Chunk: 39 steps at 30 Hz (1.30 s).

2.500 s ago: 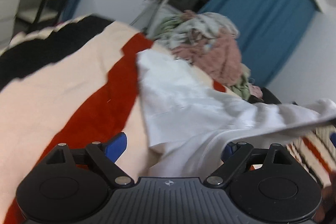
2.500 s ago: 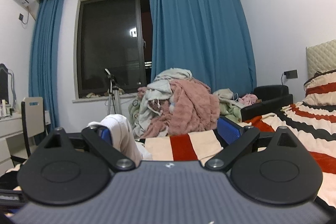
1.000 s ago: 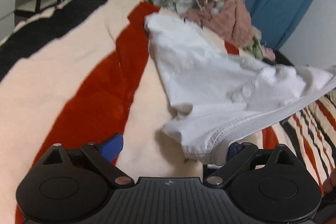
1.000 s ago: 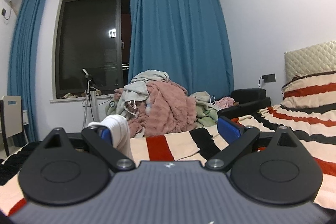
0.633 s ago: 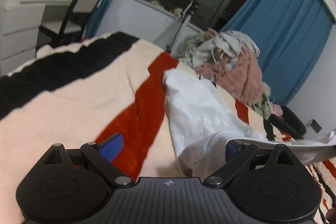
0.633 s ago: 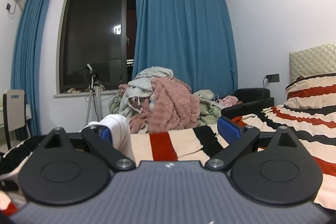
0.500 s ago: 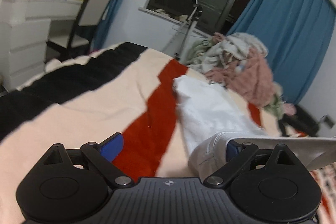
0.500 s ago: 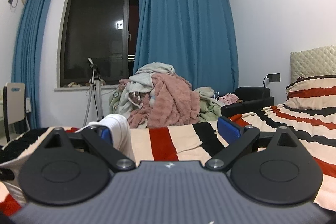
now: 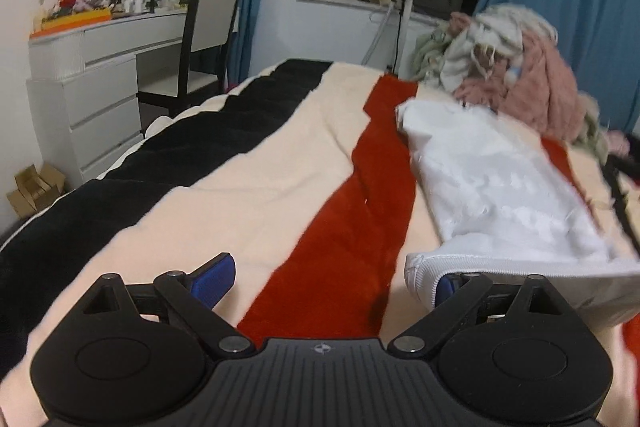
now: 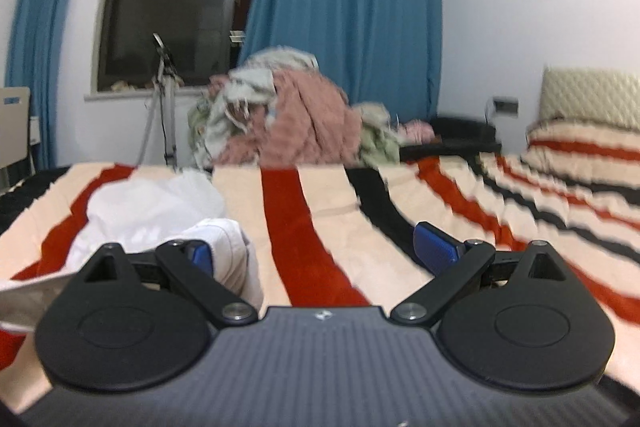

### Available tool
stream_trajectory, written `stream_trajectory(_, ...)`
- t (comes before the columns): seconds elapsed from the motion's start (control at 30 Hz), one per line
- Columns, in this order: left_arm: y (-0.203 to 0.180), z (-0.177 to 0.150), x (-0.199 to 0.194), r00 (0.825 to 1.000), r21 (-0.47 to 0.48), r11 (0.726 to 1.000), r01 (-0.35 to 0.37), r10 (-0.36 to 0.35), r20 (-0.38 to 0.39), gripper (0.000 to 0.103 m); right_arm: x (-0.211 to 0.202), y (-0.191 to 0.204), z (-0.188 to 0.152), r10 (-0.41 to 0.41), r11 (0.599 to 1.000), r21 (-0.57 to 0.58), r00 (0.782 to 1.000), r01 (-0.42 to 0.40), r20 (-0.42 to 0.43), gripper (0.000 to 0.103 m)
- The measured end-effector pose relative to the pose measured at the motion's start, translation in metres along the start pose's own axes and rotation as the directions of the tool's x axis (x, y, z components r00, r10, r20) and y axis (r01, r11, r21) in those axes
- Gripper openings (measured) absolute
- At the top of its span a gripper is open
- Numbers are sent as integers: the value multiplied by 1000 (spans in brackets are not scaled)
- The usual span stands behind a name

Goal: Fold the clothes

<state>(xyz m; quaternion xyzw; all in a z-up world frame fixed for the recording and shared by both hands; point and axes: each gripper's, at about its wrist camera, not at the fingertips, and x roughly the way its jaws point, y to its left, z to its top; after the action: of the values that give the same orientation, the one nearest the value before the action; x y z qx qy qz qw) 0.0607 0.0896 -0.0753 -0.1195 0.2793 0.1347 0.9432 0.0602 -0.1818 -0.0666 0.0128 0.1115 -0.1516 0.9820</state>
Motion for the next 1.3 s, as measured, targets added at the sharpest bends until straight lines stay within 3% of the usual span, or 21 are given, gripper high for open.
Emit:
stream_trajectory(0.13,7,3,-30,996,-47,998,29,-25,90,96,-8,-6,-5,-16,999,49,999,18,-41,98)
stream_trajectory(0.3,21,6,-71,979,-132,990,51,-23,203,96,-35,-10,2,11,994,106,1000,-12,5,98)
stream_trajectory(0.47,36,35,-124,945,-246,963,113,-28,327,96,-65,-13,27,55,988,142,995,-67,87,98)
stream_trajectory(0.53,36,57,-157,910,-250,958,142,-27,413,96,-76,-15,55,91,983,149,987,-110,134,98)
stream_trajectory(0.67,26,114,-234,804,-199,963,181,-28,594,101,-109,-23,140,142,968,161,950,-192,279,98)
stream_trajectory(0.73,20,148,-270,762,-171,962,212,-53,645,102,-128,-30,185,158,960,168,927,-225,341,98)
stream_trajectory(0.9,0,244,-357,674,-97,958,270,-116,730,103,-169,-57,305,216,923,204,879,-326,425,98)
stream_trajectory(1.03,-27,311,-409,623,-60,961,270,-127,772,103,-189,-75,387,245,911,189,850,-366,466,98)
stream_trajectory(1.1,-46,340,-422,613,-38,967,253,-130,779,103,-191,-79,416,235,922,163,844,-350,482,98)
stream_trajectory(1.17,-65,363,-421,618,-20,972,235,-133,775,103,-184,-82,441,232,928,153,845,-341,482,98)
stream_trajectory(1.23,-82,381,-407,634,-8,975,222,-137,761,103,-169,-83,458,231,933,142,854,-330,466,98)
stream_trajectory(1.3,-98,390,-373,669,-3,978,208,-140,730,103,-149,-81,469,230,941,128,867,-314,442,98)
